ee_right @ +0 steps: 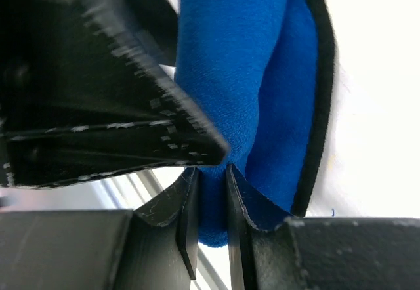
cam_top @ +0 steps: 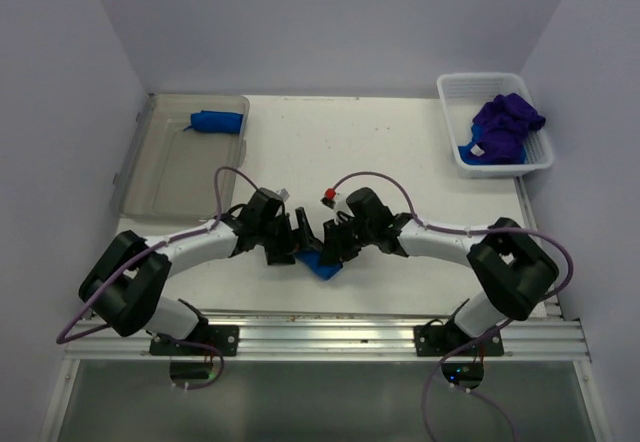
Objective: Roll the towels
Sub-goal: Roll the towel
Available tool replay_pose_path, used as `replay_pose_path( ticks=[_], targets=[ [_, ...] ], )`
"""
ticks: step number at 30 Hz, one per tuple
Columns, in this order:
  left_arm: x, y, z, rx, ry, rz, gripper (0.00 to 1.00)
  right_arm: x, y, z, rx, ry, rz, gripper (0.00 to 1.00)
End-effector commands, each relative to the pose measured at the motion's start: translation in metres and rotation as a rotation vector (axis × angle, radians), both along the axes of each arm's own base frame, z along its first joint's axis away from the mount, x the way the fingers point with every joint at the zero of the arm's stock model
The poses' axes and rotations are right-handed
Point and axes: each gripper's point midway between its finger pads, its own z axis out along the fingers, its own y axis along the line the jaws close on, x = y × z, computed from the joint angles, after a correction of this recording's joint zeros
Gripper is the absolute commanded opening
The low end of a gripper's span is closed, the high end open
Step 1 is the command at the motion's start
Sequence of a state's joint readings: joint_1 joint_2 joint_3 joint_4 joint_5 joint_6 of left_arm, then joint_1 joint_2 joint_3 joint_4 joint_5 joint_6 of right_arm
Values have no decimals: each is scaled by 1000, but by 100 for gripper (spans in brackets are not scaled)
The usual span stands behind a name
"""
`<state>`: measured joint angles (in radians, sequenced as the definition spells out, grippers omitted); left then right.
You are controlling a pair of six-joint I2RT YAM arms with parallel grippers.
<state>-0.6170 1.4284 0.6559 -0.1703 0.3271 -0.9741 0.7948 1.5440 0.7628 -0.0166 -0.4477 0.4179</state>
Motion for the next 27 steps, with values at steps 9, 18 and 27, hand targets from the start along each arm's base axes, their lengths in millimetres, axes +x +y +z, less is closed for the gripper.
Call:
replay_pose_path(
  ticks=[9, 18, 27],
  targets=[
    [9, 2, -15, 49, -16, -17, 73, -4, 1, 6, 206, 343, -27, 24],
    [11, 1, -12, 68, 8, -20, 53, 12, -47, 23, -151, -54, -131, 73],
    [11, -6, -5, 43, 23, -43, 54, 1, -25, 55, -557, -748, -79, 76]
  ],
)
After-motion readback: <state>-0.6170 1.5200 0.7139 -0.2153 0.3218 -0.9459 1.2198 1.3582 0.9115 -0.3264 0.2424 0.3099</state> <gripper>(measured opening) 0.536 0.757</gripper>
